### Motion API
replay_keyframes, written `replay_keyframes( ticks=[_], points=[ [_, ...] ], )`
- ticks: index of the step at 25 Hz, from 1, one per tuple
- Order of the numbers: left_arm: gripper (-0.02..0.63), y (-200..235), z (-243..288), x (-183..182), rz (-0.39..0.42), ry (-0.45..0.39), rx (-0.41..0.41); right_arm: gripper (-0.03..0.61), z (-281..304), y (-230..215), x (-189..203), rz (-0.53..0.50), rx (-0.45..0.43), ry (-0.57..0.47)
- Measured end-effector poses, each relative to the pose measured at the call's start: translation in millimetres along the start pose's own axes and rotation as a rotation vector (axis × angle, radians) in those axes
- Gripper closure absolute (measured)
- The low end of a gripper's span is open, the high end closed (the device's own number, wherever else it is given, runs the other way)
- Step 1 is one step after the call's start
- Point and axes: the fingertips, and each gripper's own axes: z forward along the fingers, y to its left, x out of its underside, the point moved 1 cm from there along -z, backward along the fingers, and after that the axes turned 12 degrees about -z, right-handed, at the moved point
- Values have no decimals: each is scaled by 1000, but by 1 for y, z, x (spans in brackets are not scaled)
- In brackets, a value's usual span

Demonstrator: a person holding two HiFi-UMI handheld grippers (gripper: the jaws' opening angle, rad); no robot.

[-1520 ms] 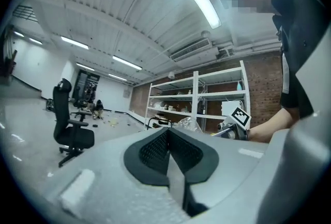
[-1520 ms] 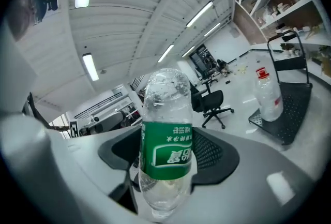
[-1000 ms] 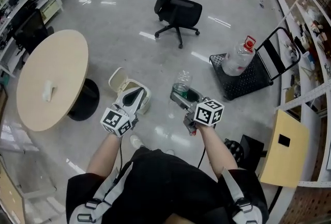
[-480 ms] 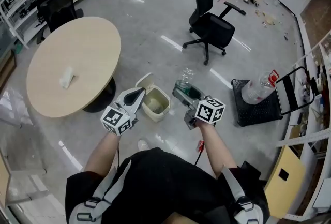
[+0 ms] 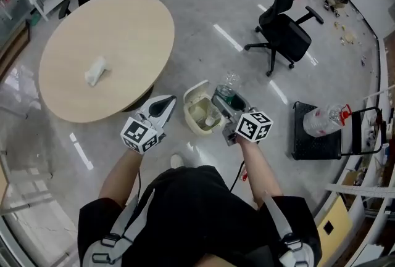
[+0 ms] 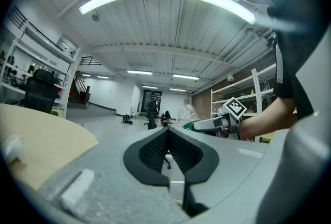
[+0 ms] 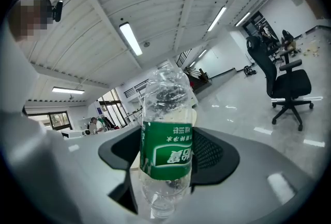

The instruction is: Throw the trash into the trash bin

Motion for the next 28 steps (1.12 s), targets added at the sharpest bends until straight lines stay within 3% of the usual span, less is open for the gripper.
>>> replay_keyframes(
  ticks=[6, 11, 18, 28],
  points=[
    [612, 28, -5, 32, -96, 35, -75, 268, 27, -13, 31, 27, 7, 65],
    [612, 37, 13, 73, -137, 83, -111, 268, 41, -52, 67, 33, 35, 131],
    [612, 57, 33, 135, -237, 168, -183, 268, 68, -103, 149, 47, 60, 268],
    [612, 86, 60, 205, -280, 205, -242, 267, 94, -149, 250, 21, 49, 418]
  ],
)
